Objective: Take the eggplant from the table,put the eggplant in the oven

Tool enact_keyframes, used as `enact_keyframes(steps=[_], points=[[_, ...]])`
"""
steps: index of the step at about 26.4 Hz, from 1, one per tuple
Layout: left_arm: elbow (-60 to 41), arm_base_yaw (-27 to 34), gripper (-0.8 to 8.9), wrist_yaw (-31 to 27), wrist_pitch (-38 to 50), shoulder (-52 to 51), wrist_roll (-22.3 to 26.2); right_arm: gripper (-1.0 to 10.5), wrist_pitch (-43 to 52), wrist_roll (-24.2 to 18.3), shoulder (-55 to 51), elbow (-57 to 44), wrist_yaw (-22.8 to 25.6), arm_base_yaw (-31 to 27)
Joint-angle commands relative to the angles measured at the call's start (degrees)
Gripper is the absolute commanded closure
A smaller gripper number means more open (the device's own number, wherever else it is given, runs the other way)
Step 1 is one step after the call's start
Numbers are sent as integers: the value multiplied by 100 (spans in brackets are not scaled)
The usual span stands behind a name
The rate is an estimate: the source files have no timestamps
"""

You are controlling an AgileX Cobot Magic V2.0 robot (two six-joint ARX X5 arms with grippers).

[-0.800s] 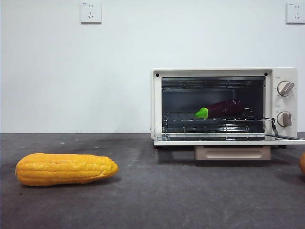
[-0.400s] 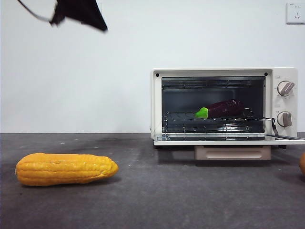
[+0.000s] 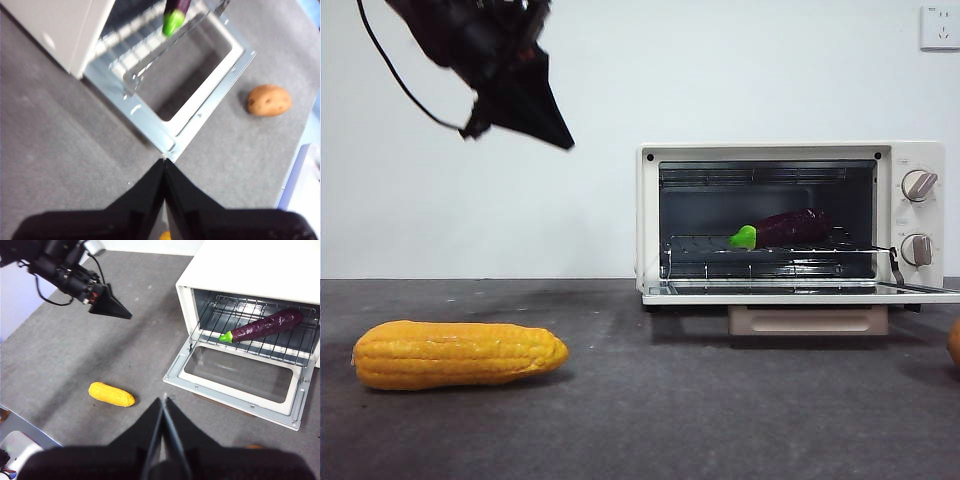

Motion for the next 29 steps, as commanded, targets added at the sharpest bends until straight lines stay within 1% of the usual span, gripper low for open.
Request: enact_keyframes(steps=[1,9,12,14,22,26,29], points=[[-61,-55,819,59,72,293,83,957,11,-63,-20,7,-20,4],[-79,-190,819,177,254,828,81,957,0,-63,-17,9,-17,4],[-205,-227,819,251,481,929,22,957,-9,-66,-17,9,-17,4],[-439,-240,819,376,752,931,-70,957,-24,-66,-17,9,-15,4],[-1491,-238,819,479,1650,931,-326,957,-26,-68,-17,9,-15,4],[-1939,-258,819,778,2312,931,-656,957,-33,-68,-17,9,-15,4],[-2199,-317,819,859,2774,931,-879,957,-37,-68,-15,9,-15,4]])
